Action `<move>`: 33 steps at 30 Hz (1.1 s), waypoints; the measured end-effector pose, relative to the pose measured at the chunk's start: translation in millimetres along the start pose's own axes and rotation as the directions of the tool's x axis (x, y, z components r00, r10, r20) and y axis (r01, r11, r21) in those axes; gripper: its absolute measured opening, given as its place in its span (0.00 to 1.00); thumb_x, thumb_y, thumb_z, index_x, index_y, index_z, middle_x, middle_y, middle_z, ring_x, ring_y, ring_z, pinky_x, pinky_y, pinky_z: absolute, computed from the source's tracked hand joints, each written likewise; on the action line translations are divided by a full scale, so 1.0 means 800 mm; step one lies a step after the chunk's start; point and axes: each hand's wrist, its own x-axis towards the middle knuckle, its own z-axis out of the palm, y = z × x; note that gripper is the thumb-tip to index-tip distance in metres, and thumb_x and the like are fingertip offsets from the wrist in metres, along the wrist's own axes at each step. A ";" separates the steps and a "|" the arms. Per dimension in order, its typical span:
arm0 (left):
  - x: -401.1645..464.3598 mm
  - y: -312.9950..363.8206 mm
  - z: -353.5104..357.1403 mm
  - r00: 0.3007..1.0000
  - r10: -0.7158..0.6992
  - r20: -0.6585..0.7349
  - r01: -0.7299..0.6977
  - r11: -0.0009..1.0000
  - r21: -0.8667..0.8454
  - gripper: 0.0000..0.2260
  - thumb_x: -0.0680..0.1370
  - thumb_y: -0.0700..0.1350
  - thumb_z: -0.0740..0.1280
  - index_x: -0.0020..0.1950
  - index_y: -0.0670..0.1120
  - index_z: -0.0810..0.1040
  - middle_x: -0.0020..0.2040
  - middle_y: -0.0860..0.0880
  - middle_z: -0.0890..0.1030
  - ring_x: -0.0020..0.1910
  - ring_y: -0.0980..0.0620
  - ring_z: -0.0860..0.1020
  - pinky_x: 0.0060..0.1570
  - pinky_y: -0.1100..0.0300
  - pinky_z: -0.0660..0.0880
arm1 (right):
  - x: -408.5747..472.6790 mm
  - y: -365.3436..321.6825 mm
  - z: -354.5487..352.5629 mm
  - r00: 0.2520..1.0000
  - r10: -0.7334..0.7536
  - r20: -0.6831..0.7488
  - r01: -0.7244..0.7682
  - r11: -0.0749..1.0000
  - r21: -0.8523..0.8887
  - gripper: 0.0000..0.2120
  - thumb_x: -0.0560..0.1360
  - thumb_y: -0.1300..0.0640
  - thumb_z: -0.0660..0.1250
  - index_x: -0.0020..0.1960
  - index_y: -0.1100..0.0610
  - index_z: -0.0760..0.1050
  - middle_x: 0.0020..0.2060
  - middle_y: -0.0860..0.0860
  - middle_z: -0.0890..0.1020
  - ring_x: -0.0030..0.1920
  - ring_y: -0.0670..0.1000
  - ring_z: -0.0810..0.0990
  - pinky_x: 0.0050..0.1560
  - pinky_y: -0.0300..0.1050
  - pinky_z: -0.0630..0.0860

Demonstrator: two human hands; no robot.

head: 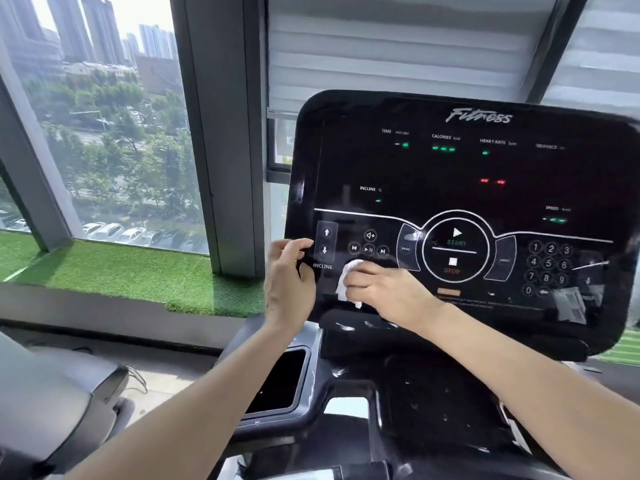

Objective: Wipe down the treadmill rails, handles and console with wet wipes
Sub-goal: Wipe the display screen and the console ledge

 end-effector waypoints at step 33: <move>-0.028 0.001 0.016 0.813 0.218 0.540 -0.364 0.914 0.180 0.05 0.75 0.45 0.70 0.49 0.50 0.85 0.43 0.58 0.79 0.43 0.61 0.77 0.37 0.77 0.63 | -0.004 0.042 -0.017 0.437 0.827 -0.354 -0.752 0.552 0.361 0.17 0.76 0.66 0.65 0.63 0.57 0.77 0.53 0.55 0.74 0.50 0.57 0.70 0.38 0.51 0.76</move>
